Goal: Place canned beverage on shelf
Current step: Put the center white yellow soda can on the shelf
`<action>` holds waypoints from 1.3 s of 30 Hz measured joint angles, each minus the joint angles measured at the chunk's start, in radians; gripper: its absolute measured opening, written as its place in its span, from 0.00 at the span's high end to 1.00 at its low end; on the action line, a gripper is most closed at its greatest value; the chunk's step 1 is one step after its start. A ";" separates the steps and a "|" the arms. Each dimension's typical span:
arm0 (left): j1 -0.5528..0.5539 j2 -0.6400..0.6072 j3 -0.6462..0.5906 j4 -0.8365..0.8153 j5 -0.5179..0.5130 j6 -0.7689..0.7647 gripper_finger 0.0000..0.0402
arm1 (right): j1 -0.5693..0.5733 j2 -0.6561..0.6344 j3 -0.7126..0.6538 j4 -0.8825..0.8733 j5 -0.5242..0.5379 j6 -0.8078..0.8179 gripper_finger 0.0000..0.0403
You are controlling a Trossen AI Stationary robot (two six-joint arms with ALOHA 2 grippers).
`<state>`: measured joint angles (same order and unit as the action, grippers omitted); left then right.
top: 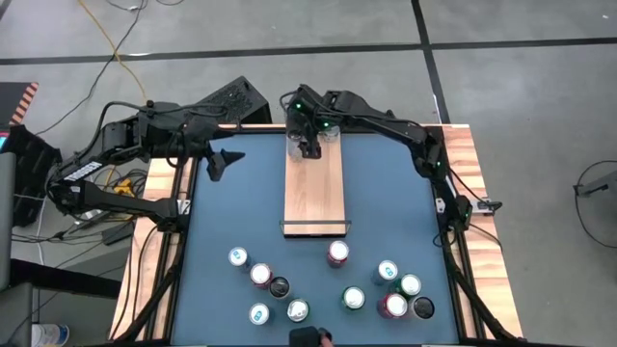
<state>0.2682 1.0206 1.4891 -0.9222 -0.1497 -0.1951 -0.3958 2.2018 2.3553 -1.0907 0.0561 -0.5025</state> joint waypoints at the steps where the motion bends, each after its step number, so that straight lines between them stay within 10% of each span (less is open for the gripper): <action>1: 0.000 0.000 0.000 0.000 -0.002 0.000 0.17 | 0.000 -0.008 0.000 0.007 0.001 0.000 0.13; 16: 0.016 -0.004 -0.135 0.152 -0.154 0.120 0.17 | 0.036 -0.227 -0.003 -0.082 -0.008 -0.047 0.23; 27: 0.245 0.042 -0.568 0.784 0.032 0.131 0.17 | 0.029 -0.524 0.000 -0.084 -0.001 0.079 0.25; 39: 0.270 0.257 -0.616 0.935 0.059 0.133 0.17 | 0.028 -0.598 -0.001 -0.150 0.060 0.126 0.25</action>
<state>0.5382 1.2779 0.8730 0.0125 -0.0907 -0.0621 -0.3679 1.6035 2.3539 -1.2406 0.1165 -0.3761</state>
